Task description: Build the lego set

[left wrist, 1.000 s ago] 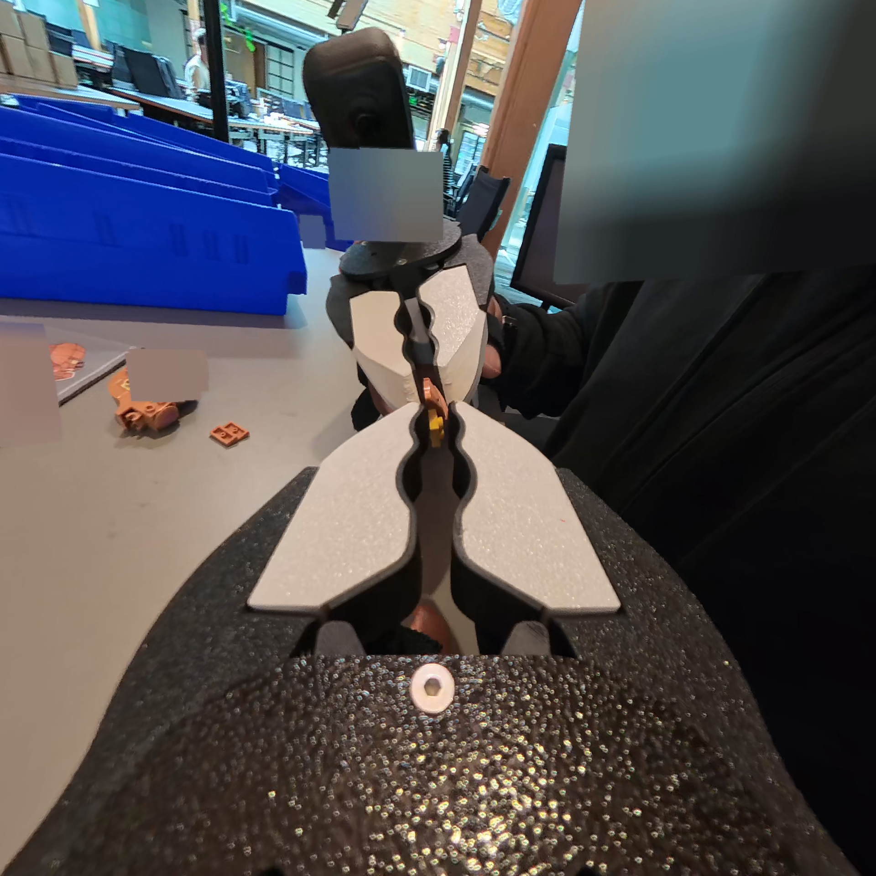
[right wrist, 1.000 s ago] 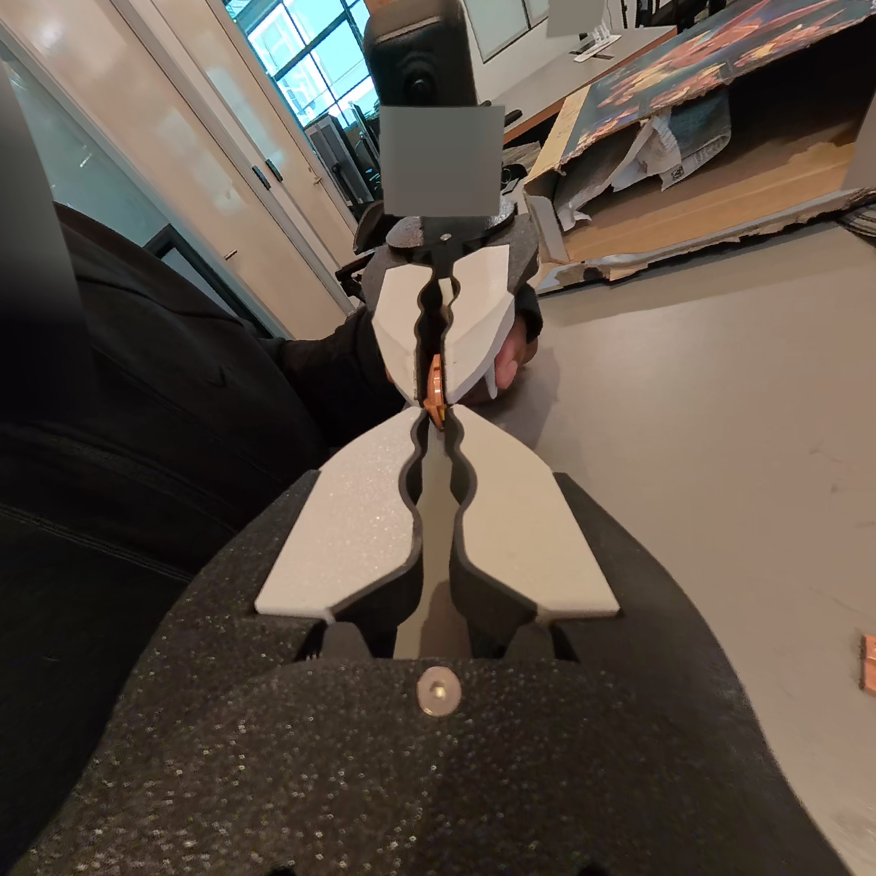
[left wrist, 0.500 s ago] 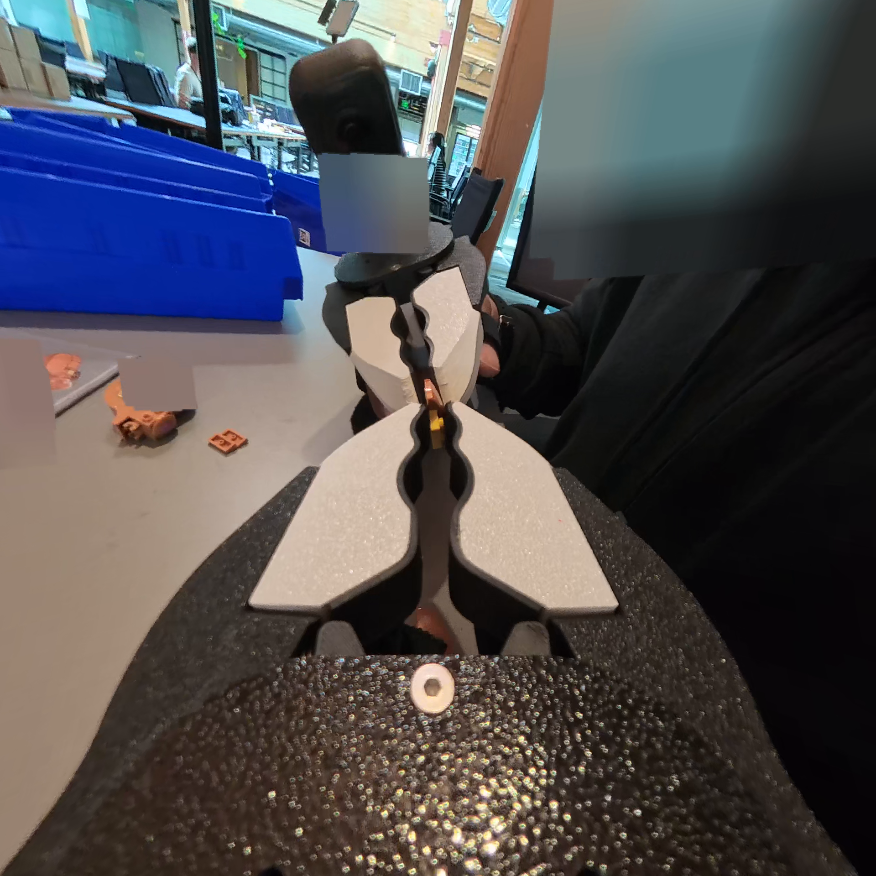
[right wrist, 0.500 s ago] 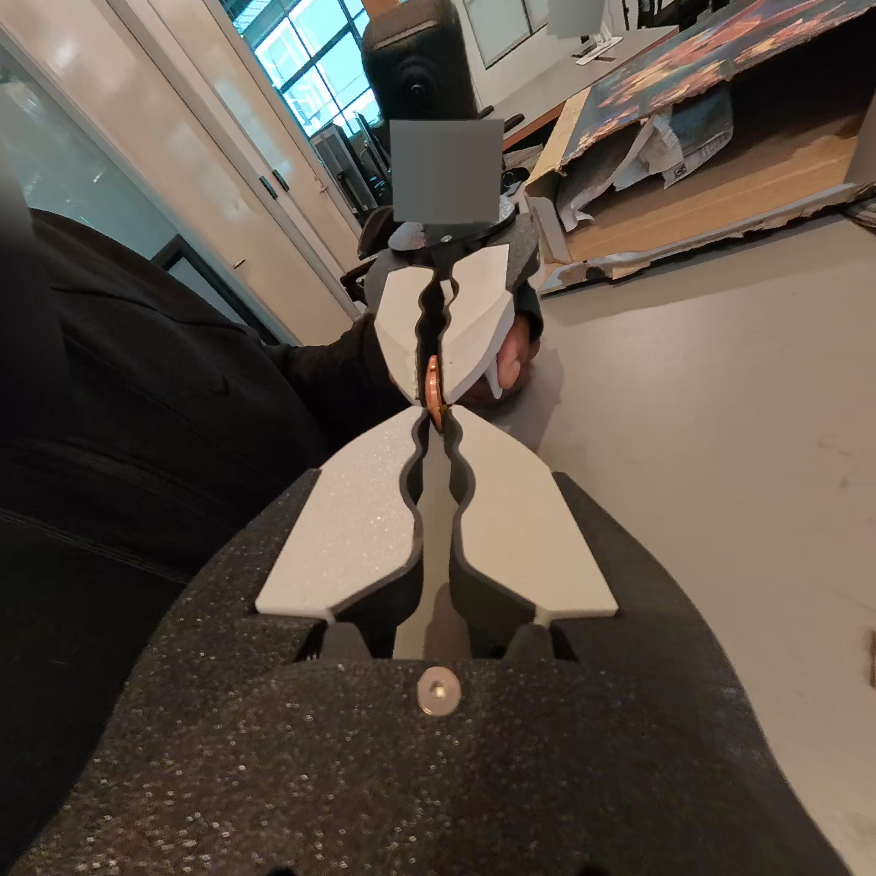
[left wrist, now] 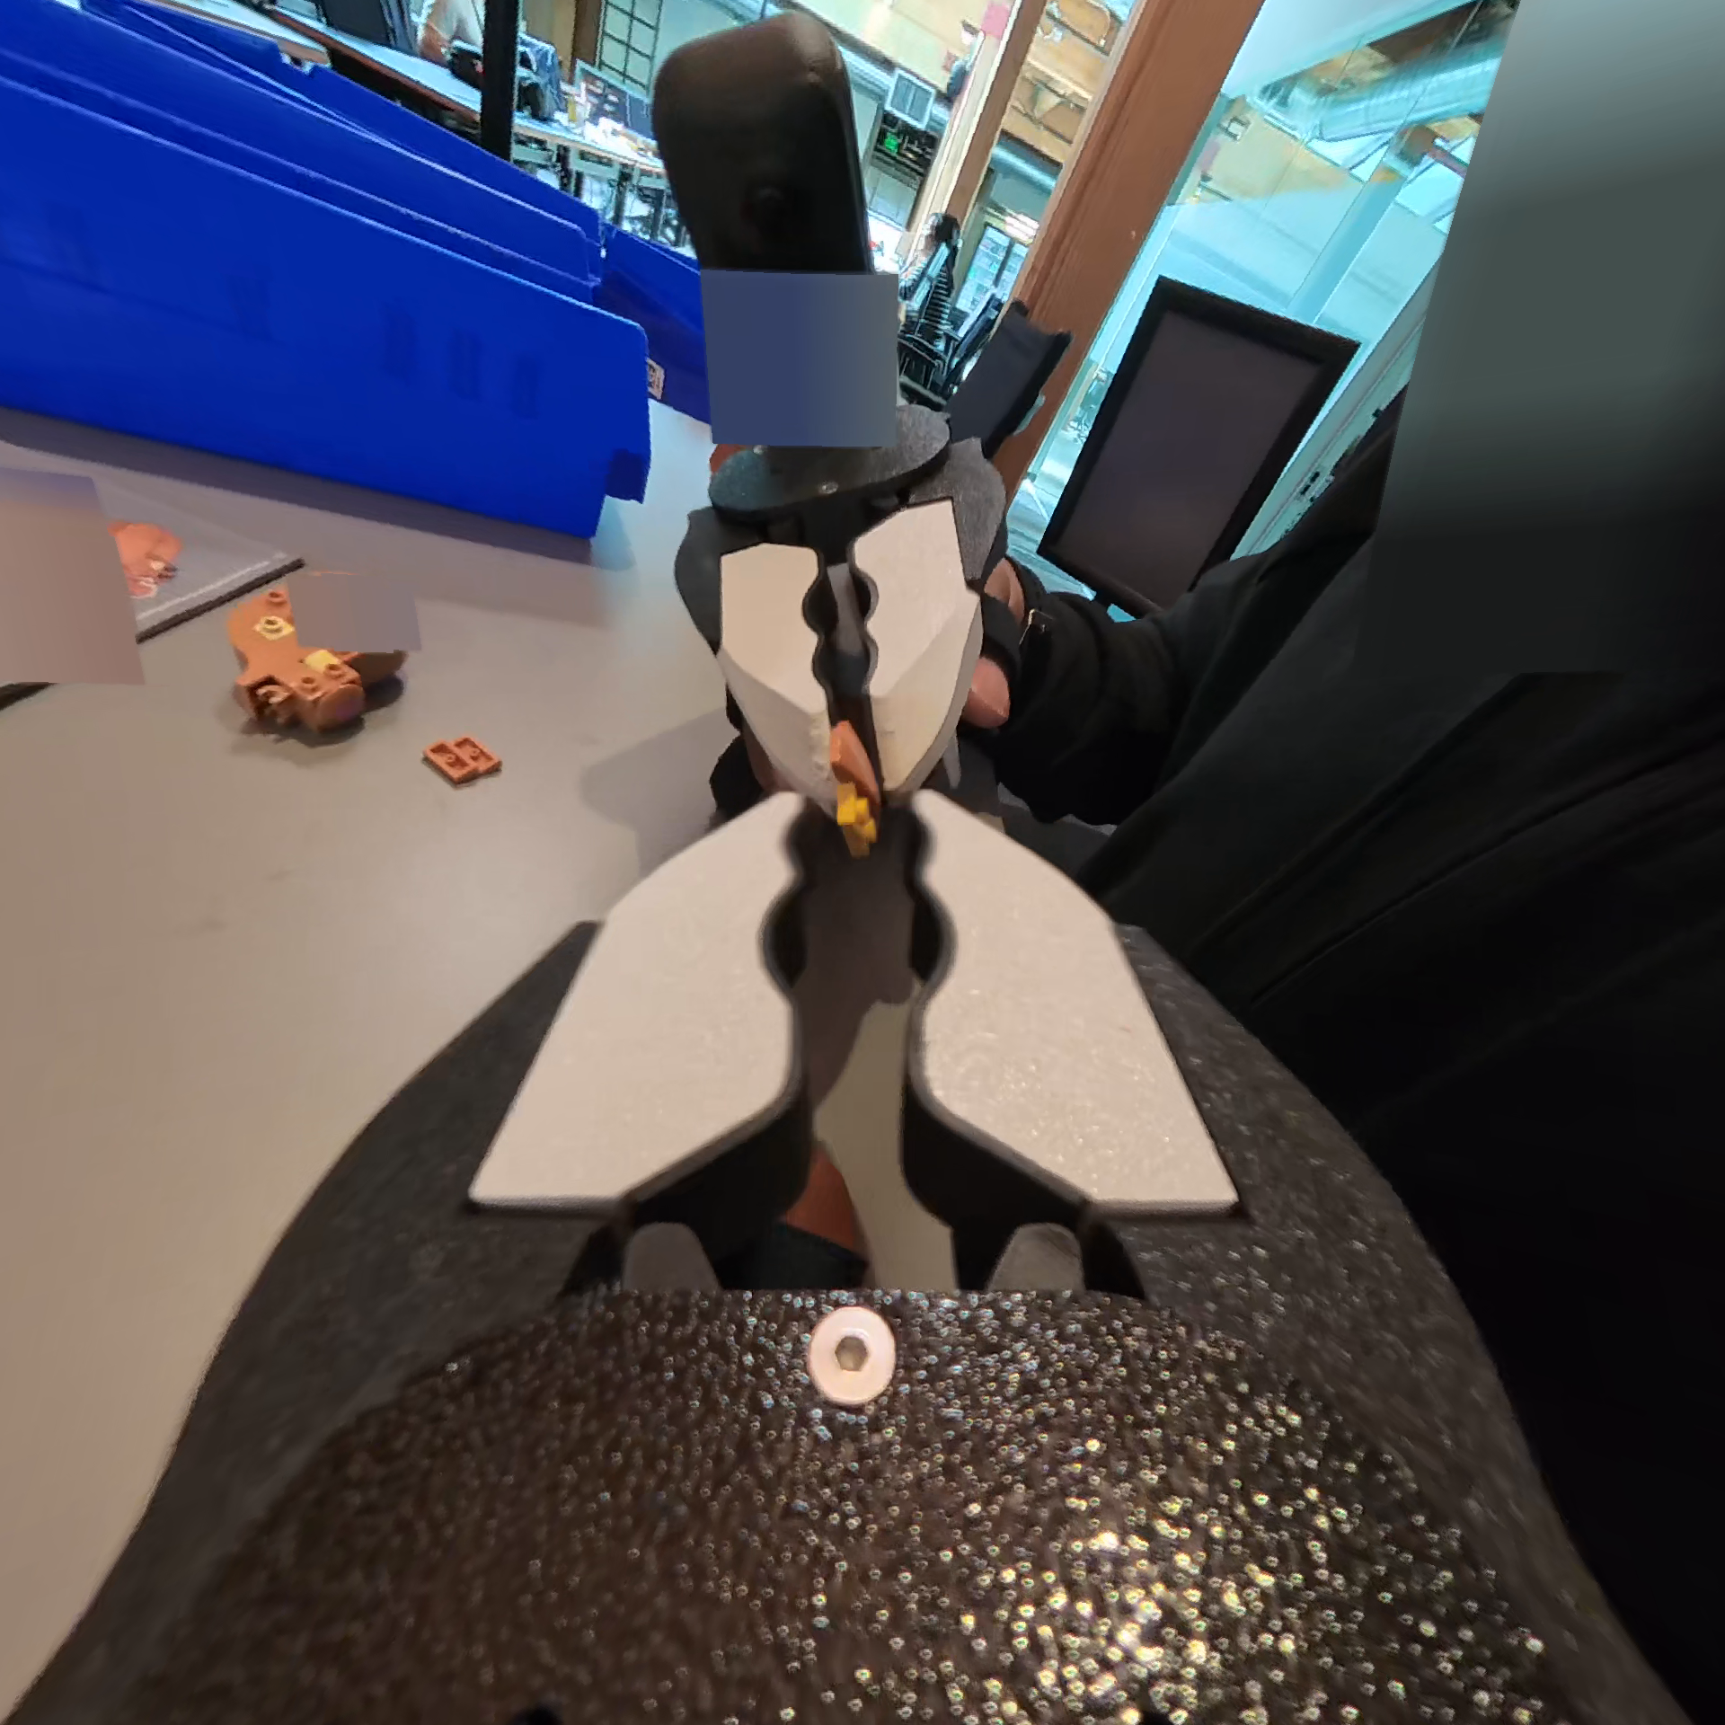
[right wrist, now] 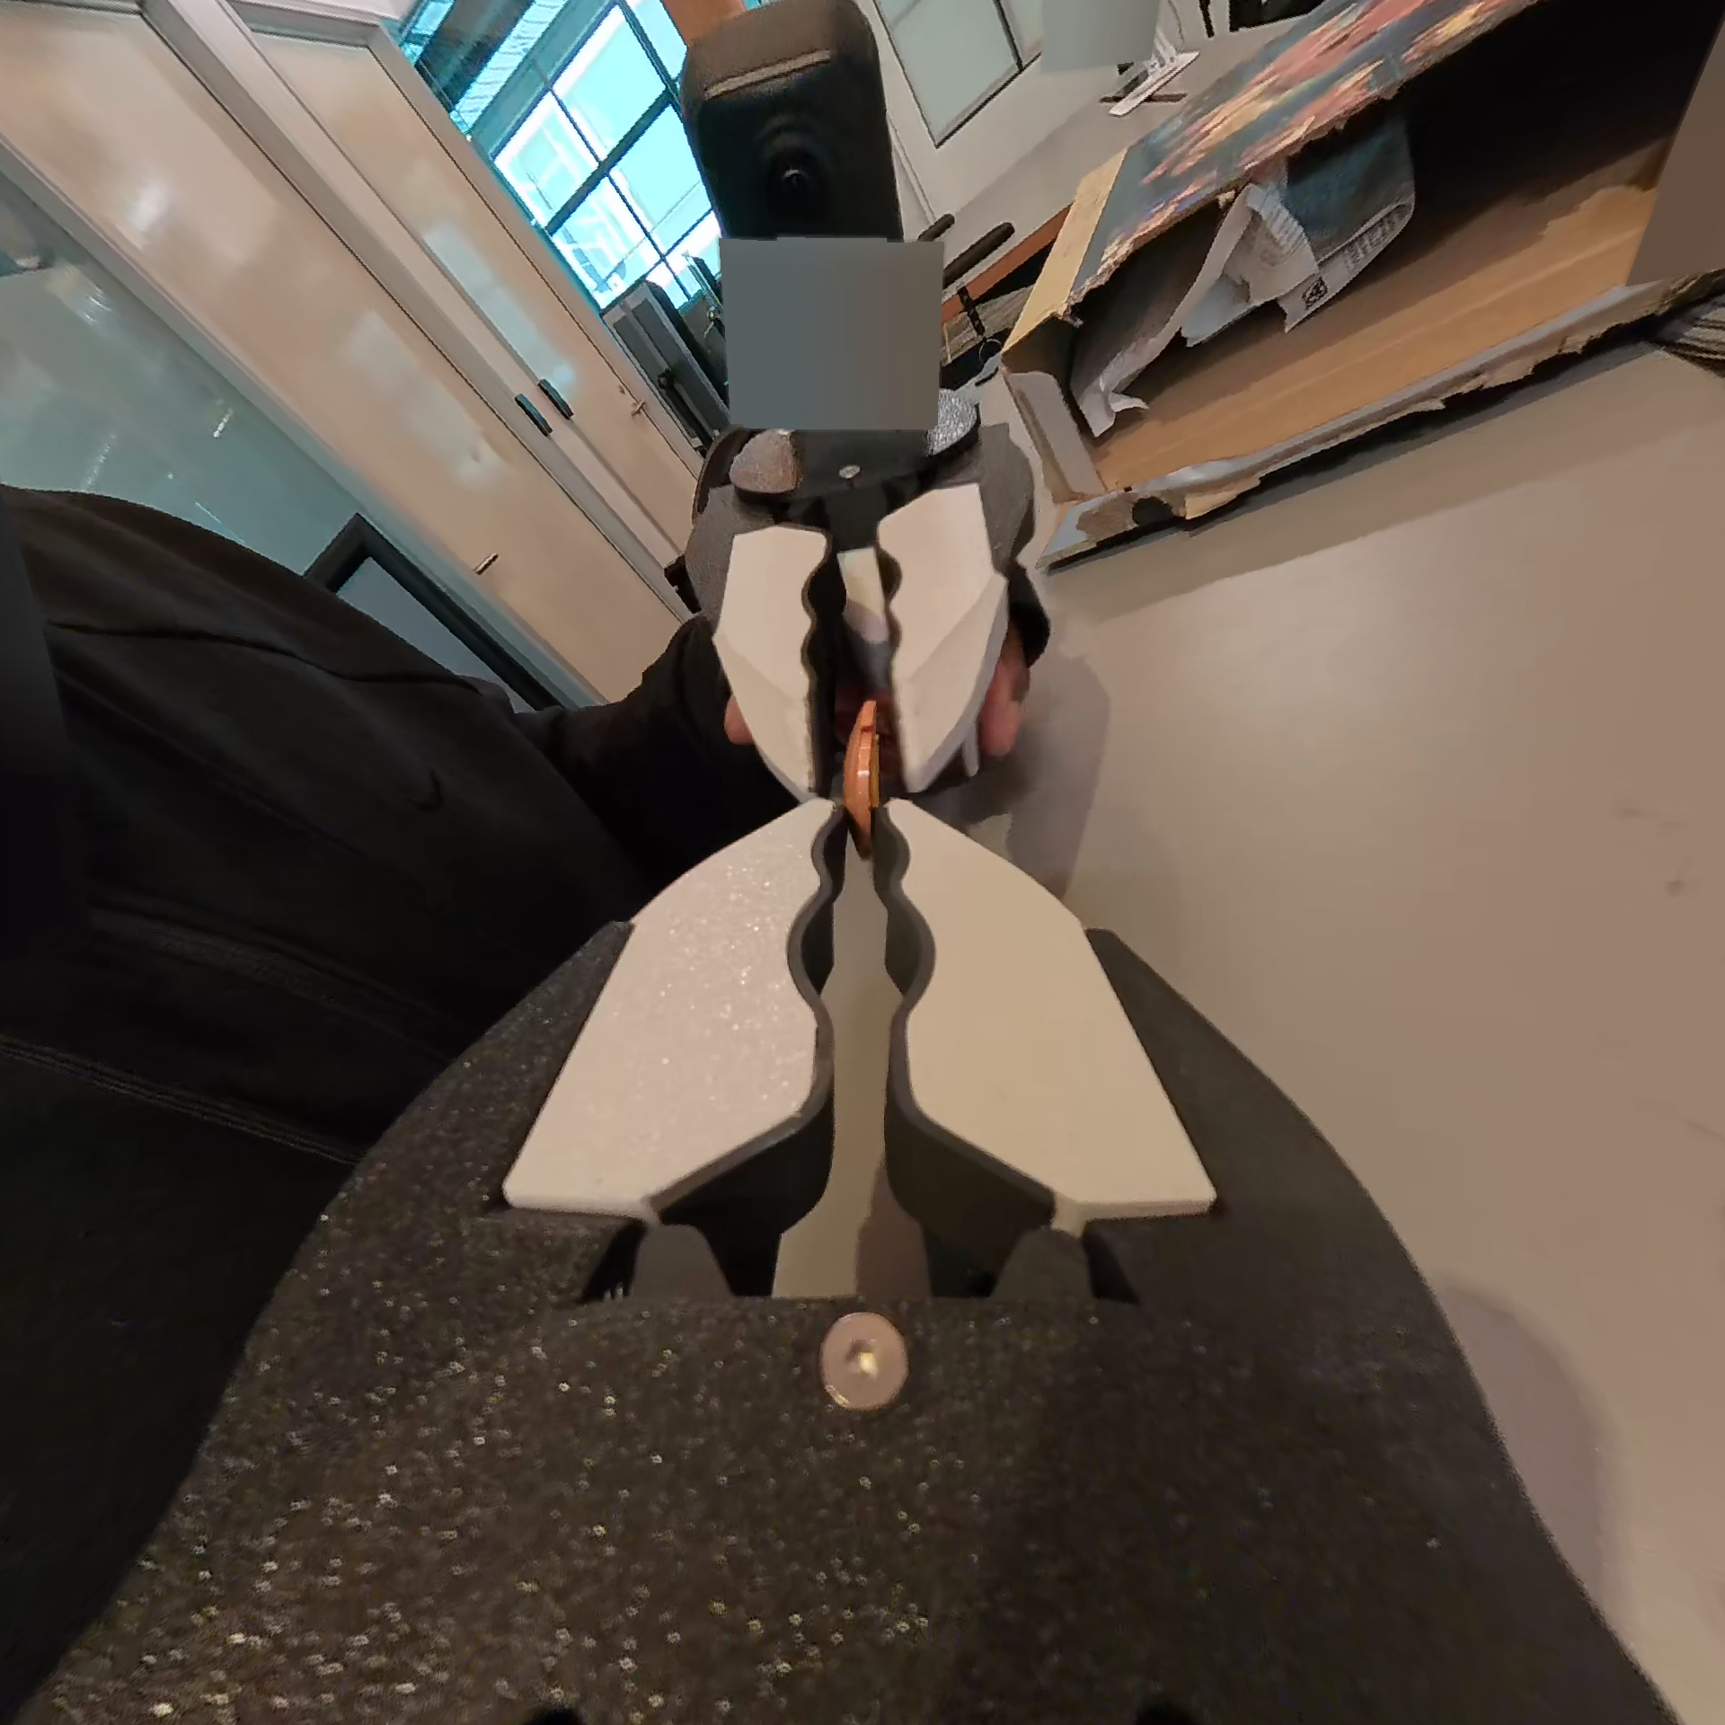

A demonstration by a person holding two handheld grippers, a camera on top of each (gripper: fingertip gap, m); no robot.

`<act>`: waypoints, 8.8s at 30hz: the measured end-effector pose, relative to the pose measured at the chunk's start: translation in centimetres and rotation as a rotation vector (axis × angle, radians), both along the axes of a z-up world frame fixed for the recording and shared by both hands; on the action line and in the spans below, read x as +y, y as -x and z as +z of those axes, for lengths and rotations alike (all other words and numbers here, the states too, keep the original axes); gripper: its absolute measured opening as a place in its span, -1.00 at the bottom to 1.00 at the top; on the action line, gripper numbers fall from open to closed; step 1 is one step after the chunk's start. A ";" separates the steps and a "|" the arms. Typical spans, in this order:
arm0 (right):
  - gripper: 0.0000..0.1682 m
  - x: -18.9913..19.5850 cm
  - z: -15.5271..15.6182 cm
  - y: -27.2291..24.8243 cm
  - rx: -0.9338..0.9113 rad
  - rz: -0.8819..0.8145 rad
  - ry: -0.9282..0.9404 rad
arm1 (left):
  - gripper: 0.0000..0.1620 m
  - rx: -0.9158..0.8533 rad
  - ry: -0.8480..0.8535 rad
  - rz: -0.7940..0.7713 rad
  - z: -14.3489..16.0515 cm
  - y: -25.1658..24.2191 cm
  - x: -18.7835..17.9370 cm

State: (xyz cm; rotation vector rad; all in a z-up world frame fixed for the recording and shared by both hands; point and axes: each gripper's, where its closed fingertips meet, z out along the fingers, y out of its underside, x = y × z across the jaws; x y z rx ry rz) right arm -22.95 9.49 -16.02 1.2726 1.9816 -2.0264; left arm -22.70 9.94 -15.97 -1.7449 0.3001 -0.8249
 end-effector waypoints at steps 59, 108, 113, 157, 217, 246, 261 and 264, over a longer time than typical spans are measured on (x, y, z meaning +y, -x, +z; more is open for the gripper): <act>-0.73 -1.0 -7.0 1.0 -0.169 0.098 -0.637 | -0.76 0.496 0.426 -0.004 -7.9 1.8 -6.1; -0.54 -4.8 -7.6 0.8 0.056 0.177 -0.832 | -0.75 0.431 0.510 0.032 -8.4 0.8 -7.4; -0.38 -5.0 -7.7 1.0 0.056 0.281 -0.881 | -0.75 0.425 0.509 0.061 -8.3 1.0 -7.7; -0.76 -5.8 -8.6 0.2 0.205 0.580 -0.999 | -0.73 0.268 0.475 0.145 -7.3 1.2 -7.6; -0.80 -4.8 -5.3 1.0 0.604 0.605 -1.000 | -0.77 0.035 0.466 0.141 -6.0 0.4 -5.3; -0.59 -1.8 -8.7 -0.2 0.141 0.543 -0.945 | -0.84 -0.015 0.416 0.233 -5.4 0.6 -6.9; -0.69 -3.1 -8.5 -0.9 0.129 0.241 -0.989 | -0.91 -0.001 0.428 0.285 -6.3 -0.5 -7.5; -0.69 -2.6 -8.4 -0.4 0.142 0.154 -1.000 | -0.90 0.047 0.420 0.384 -6.6 0.7 -7.1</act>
